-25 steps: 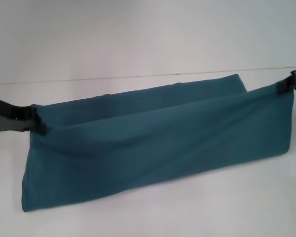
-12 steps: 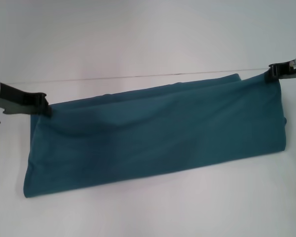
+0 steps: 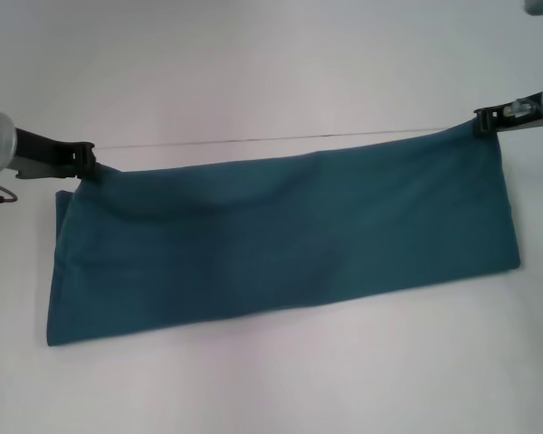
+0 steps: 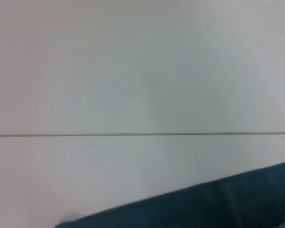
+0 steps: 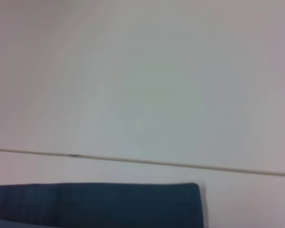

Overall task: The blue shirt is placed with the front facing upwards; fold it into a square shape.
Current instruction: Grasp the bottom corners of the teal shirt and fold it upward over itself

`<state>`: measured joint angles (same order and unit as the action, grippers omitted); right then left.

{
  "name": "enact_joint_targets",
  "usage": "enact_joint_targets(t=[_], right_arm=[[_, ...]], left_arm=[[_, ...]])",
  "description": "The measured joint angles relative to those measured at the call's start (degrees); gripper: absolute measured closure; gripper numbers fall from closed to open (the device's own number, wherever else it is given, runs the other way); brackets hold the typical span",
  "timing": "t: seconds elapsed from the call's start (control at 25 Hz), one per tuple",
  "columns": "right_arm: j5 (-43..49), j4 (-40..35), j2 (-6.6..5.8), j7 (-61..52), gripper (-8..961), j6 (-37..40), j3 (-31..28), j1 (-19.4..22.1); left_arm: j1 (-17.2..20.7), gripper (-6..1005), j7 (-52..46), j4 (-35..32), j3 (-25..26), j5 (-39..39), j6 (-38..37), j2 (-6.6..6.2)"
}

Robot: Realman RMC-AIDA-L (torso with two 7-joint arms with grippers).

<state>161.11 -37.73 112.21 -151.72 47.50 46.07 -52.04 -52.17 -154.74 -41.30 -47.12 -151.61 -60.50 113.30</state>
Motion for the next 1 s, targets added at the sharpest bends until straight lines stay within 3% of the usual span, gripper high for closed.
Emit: enact_joint_targets(t=[0.4,0.72,1.0], right_arm=[[3.5,3.3,0.29,-1.9,792,-6.1,1.9,-2.4],[6.6,3.7,1.01,-2.5,785,-7.0,2.2,-4.0],[6.7,3.4,0.85,-2.8,779,-6.9,5.0,-4.3]], left_arm=[[-1.4,966,-1.2,2.4,-0.6,-2.2,4.1,0.1],[-1.5,967,-1.2,2.1,-0.5,-2.2,4.7,0.23],[-1.2,950,-3.0,1.8,-0.7,-2.3,4.7,0.62]])
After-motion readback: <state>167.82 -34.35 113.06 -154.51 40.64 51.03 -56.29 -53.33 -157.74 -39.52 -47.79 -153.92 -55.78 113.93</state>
